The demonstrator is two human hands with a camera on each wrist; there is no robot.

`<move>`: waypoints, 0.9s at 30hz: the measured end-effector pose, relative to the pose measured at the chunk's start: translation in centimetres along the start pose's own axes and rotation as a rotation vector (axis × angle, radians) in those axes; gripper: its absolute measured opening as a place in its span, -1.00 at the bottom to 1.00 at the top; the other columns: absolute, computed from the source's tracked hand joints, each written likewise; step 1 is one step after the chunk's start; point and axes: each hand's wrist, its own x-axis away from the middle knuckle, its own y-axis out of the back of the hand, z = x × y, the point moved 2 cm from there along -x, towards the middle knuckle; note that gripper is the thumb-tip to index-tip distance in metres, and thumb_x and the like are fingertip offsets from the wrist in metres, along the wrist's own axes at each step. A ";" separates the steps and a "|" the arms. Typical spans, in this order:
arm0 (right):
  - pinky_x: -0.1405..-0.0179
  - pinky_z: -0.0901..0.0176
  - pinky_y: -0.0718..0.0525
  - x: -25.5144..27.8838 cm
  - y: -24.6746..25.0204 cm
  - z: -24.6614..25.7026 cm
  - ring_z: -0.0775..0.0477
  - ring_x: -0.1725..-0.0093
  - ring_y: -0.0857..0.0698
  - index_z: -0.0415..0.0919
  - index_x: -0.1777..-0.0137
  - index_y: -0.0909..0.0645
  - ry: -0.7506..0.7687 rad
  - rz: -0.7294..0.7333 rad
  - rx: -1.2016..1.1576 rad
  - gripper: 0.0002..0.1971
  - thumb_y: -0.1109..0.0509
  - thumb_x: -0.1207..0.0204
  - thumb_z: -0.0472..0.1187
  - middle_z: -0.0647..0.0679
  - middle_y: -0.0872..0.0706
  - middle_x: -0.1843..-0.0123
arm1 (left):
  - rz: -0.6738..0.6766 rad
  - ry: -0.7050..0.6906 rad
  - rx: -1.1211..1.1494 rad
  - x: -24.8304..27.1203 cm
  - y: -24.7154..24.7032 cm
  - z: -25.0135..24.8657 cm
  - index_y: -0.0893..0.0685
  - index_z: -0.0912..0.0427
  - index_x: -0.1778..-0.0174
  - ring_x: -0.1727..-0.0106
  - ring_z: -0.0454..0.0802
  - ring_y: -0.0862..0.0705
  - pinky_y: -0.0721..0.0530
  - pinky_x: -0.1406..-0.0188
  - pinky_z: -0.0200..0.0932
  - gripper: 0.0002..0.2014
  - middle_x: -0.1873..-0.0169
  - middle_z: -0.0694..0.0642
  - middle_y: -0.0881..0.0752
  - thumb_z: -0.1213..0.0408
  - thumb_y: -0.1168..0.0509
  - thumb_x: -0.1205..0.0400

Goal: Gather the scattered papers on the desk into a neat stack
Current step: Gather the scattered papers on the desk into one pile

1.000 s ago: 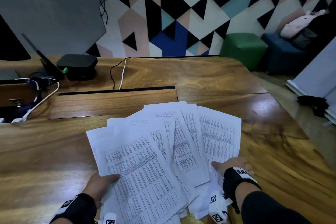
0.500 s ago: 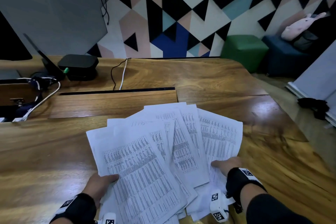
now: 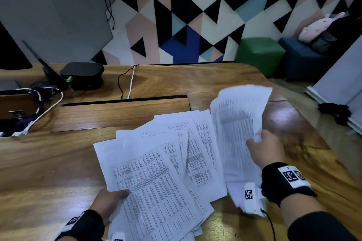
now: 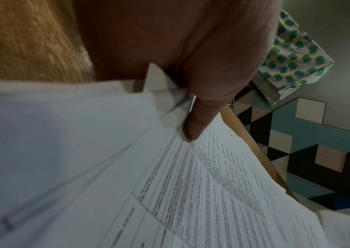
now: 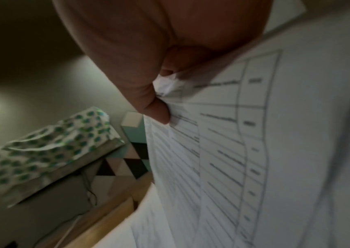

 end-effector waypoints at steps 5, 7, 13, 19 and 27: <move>0.17 0.19 -0.73 1.9 2.8 5.5 0.12 0.19 -0.76 -0.10 0.05 -0.66 0.253 -0.050 -0.347 -0.90 -0.44 -0.53 -0.32 0.14 -0.76 0.19 | 0.004 -0.021 -0.002 0.2 0.1 -0.1 -0.71 0.43 -0.16 -0.01 0.41 -0.80 -0.74 -0.09 0.27 -0.75 -0.03 0.43 -0.81 0.57 -0.42 -0.56; 0.17 0.29 -0.81 2.3 2.9 7.1 0.25 0.24 -0.81 -0.11 0.10 -0.68 0.258 0.013 -0.654 -0.82 -0.49 -0.52 -0.43 0.15 -0.84 0.21 | 0.013 -0.020 0.001 0.2 0.2 0.0 -0.71 0.42 -0.17 -0.01 0.40 -0.81 -0.74 -0.10 0.27 -0.74 -0.04 0.43 -0.82 0.57 -0.42 -0.56; -0.18 -0.22 -0.77 3.1 -4.8 6.9 -0.33 -0.05 -0.83 -0.37 -0.12 -0.69 -0.095 0.352 -0.984 -0.78 -0.49 -0.48 -0.47 -0.32 -0.86 -0.08 | 0.064 0.006 -0.010 -0.2 0.3 0.4 -0.71 0.43 -0.19 0.03 0.40 -0.84 -0.77 -0.07 0.29 -0.75 0.03 0.42 -0.86 0.60 -0.34 -0.59; -0.28 -0.33 -0.74 7.0 -14.5 0.8 -0.32 -0.11 -0.85 -0.40 -0.23 -0.71 -0.333 0.567 -0.671 -0.66 -0.52 -0.44 -0.43 -0.31 -0.85 -0.17 | 0.123 0.097 -0.019 0.3 0.8 0.2 -0.70 0.45 -0.20 0.00 0.45 -0.83 -0.72 -0.17 0.42 -0.75 0.03 0.46 -0.85 0.58 -0.24 -0.64; -0.28 0.02 -0.71 8.1 -17.6 -3.2 -0.22 -0.25 -0.76 -0.35 -0.49 -0.55 -0.291 0.545 -0.149 -0.35 -0.55 -0.44 -0.09 -0.23 -0.74 -0.38 | 0.154 0.103 0.181 0.8 0.7 -0.6 -0.75 0.15 -0.26 -0.16 0.34 -0.80 -0.68 -0.28 0.38 -0.67 -0.12 0.32 -0.85 0.10 -0.34 -0.63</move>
